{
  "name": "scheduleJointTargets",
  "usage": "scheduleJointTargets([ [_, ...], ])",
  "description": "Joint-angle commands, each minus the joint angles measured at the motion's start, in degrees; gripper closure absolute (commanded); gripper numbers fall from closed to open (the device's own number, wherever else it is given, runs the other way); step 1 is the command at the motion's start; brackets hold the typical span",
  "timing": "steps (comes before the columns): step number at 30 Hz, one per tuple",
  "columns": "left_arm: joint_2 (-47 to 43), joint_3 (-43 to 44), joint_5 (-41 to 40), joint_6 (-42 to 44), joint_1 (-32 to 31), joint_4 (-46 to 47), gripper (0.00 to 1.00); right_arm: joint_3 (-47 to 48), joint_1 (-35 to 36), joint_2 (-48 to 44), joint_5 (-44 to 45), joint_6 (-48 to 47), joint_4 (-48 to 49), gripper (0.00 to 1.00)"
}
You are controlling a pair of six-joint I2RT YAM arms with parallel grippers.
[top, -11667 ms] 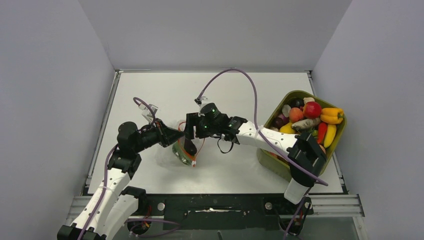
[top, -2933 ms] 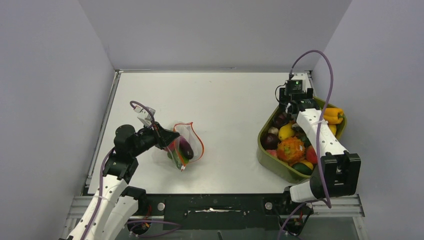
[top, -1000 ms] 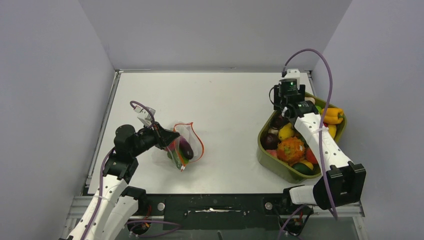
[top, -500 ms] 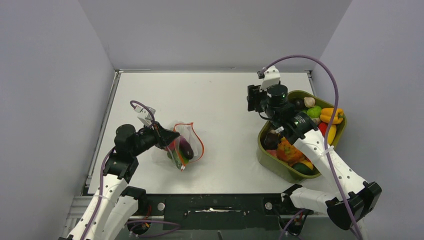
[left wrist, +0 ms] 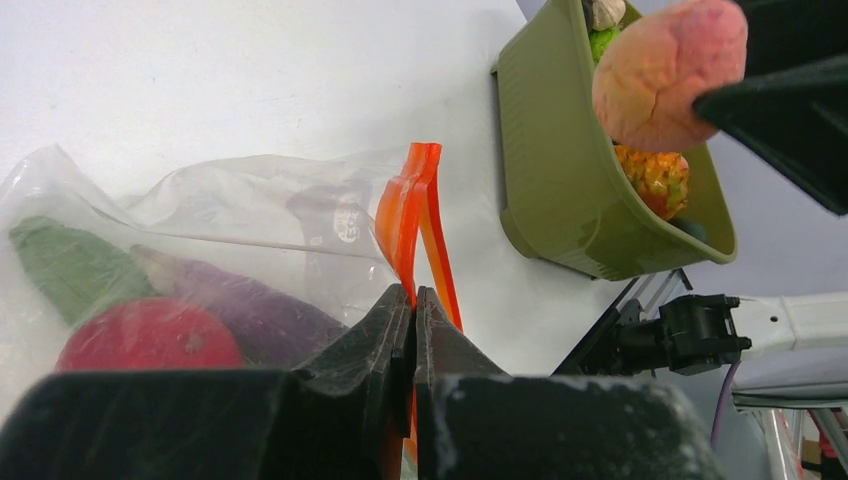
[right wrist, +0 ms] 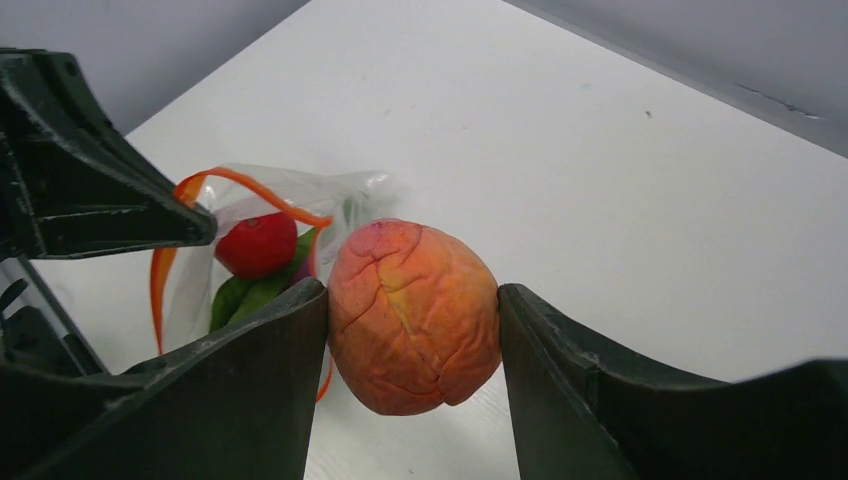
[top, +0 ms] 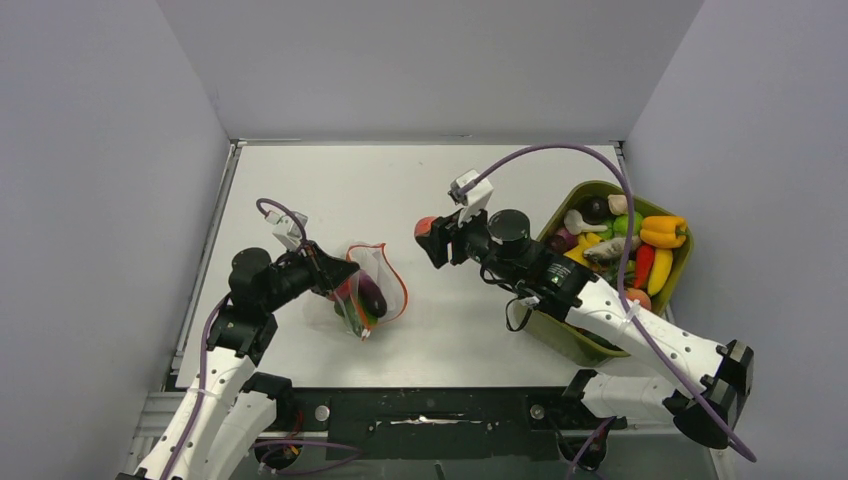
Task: Place the food in the zip-top bag and seal the zipper
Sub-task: Place the fake fruit in the zipper food storage bag.
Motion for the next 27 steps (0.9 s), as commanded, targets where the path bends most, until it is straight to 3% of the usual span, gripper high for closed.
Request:
scheduleJointTargets([
  [1,-0.4,2.2,-0.6,-2.0,-0.2,5.3,1.00,-2.9,2.9,0.6,-6.2,3.7,10.7,0.53],
  [14,0.0,2.3,1.5,-4.8,-0.3,7.3,1.00,-4.0,10.2,9.0,-9.9,8.8,16.9,0.51],
  [22,-1.5,2.2,2.1,-5.6,-0.3,7.7,1.00,-1.7,11.1,14.4,-7.5,9.5,16.7,0.49],
  [27,-1.9,2.2,2.3,-6.0,-0.3,7.6,1.00,3.0,11.1,18.7,-4.6,10.9,11.1,0.47],
])
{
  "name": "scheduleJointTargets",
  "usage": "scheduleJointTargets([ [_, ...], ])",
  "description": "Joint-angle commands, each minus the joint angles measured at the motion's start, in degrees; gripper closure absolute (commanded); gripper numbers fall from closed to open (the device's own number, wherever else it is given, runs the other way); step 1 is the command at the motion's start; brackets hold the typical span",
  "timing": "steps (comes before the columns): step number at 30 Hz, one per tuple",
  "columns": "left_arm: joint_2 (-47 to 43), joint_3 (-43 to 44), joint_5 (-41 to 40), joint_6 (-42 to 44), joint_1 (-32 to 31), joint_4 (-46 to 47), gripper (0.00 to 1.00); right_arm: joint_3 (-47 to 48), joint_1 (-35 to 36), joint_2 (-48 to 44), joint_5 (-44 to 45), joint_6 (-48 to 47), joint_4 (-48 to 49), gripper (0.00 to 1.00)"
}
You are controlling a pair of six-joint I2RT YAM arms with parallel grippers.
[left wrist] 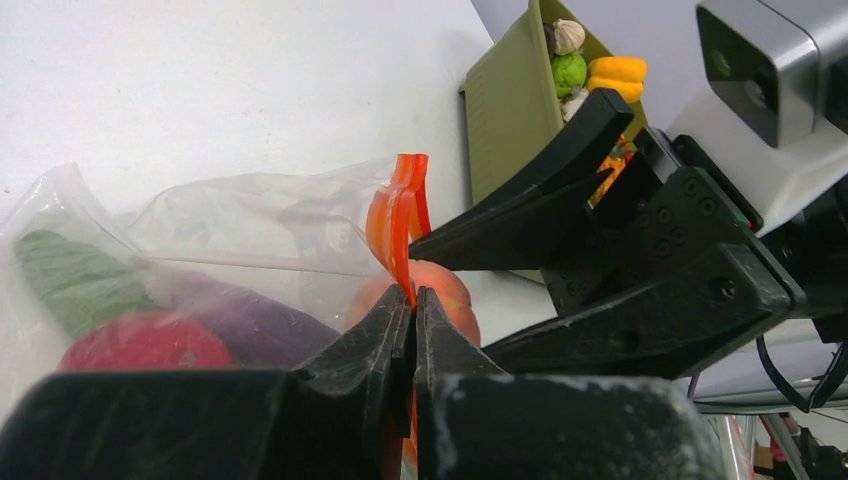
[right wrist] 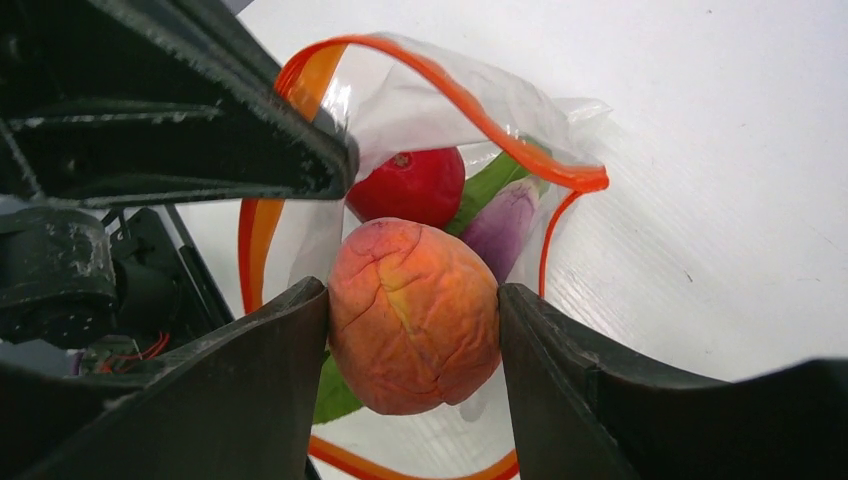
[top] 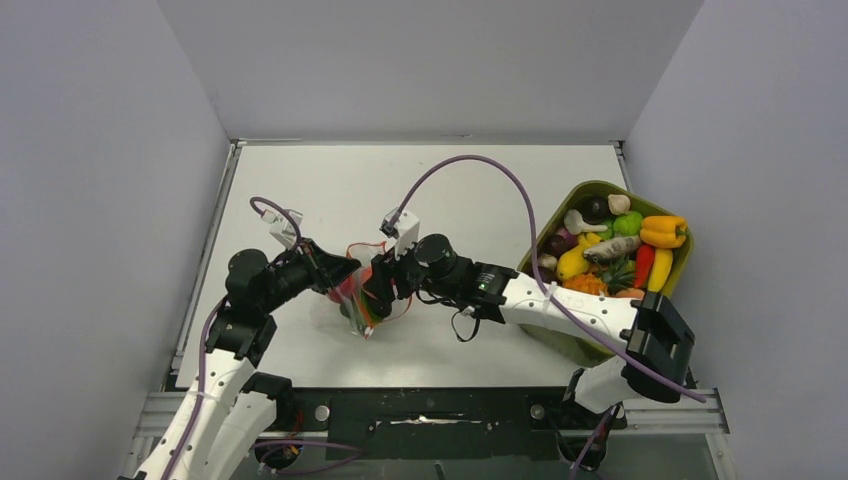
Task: Place the food in the zip-top bag and seal the zipper
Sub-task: Place the fake fruit in the zipper food storage bag.
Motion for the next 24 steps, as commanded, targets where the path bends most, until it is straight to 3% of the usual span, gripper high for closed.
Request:
scheduleJointTargets([
  [1,-1.2,2.2,1.7,-1.1,-0.3,5.0,1.00,6.2,0.2,2.7,3.4,1.2,0.0,0.46],
  [13,-2.2,1.3,1.4,-1.3,-0.3,4.9,1.00,6.6,-0.1,3.7,5.7,-0.3,0.7,0.30],
  [24,-1.8,0.8,0.9,-0.5,-0.3,4.9,1.00,7.2,-0.1,1.1,6.6,-2.3,-2.9,0.24],
])
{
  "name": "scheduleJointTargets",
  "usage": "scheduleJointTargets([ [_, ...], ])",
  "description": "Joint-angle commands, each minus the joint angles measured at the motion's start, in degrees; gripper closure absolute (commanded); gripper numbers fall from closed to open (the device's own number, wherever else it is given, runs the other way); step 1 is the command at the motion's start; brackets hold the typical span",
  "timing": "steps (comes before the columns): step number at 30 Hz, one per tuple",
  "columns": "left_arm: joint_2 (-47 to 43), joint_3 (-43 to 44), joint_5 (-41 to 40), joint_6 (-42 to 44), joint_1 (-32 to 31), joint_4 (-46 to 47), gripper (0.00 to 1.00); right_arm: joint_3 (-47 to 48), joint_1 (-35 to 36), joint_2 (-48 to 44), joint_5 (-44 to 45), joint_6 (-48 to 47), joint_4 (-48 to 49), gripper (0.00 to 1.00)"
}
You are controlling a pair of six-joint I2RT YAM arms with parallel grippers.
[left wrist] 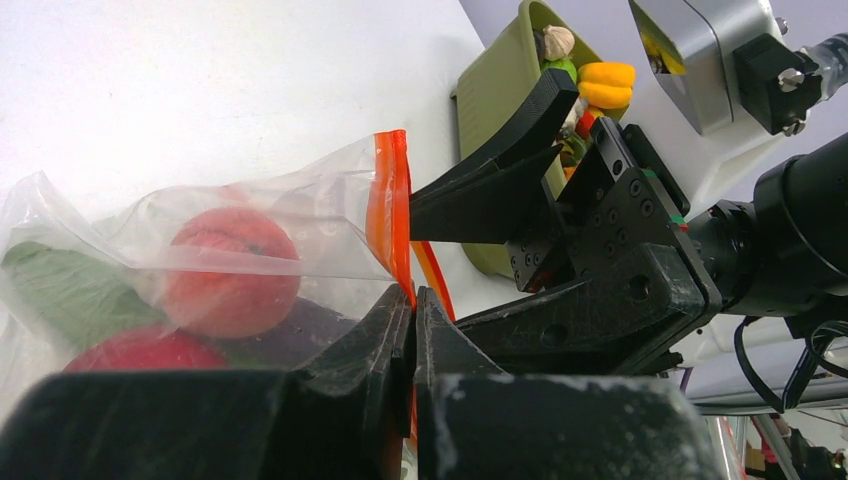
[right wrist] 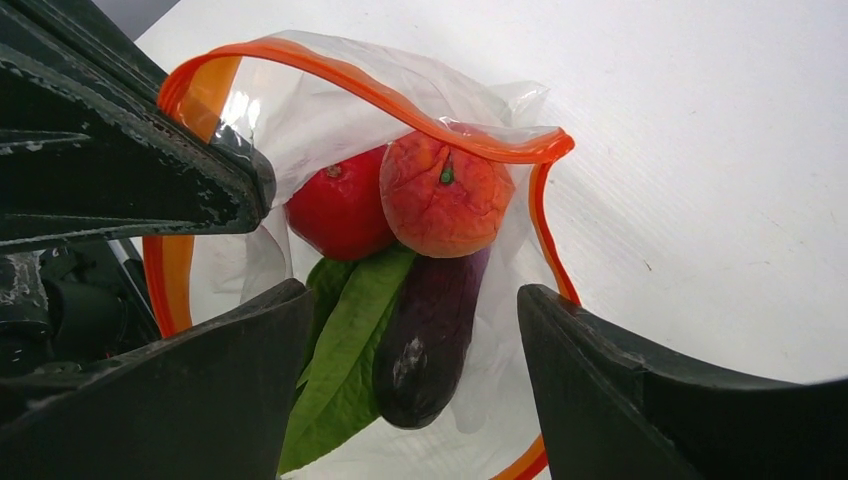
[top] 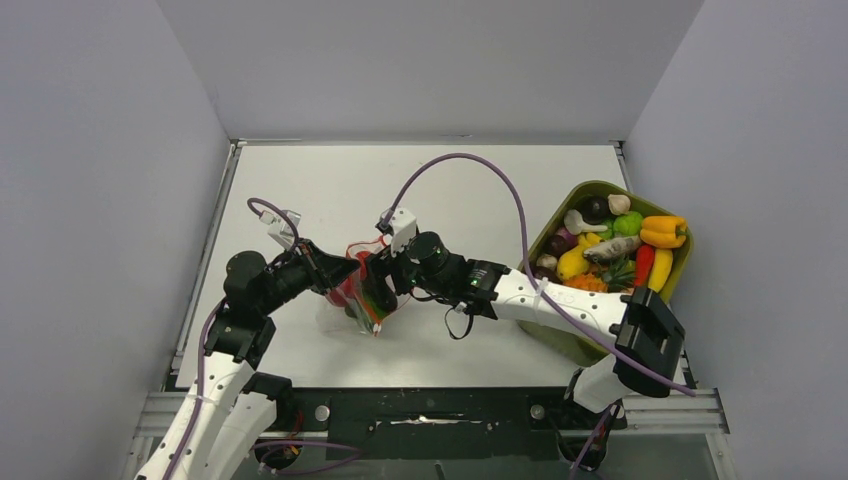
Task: Place the food in the zip-top bag and seal the zipper
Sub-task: Place the fake fruit in the zipper food storage bag.
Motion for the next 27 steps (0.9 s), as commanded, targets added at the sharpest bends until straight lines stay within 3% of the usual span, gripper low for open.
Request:
scheduleJointTargets([
  [1,-0.5,0.7,0.7,0.8,-0.3,4.8,1.00,3.2,-0.1,-3.8,2.0,-1.6,-0.7,0.24],
  [10,-0.6,1.1,-2.0,5.6,-0.3,0.5,1.00,4.6,-1.8,-7.7,6.5,-2.2,-7.9,0.24],
  [16,-0.3,2.5,-2.9,8.8,-0.3,-2.3,1.00,4.8,-6.6,-10.8,10.4,2.4,-14.4,0.28],
  [21,0.1,2.1,-3.1,9.8,-0.3,-3.0,1.00,5.9,-12.5,-13.1,19.3,9.2,-22.8,0.36],
  [27,0.2,2.1,-2.7,10.3,-0.3,-3.6,1.00,6.6,-18.4,-16.1,28.1,14.4,-30.8,0.37],
])
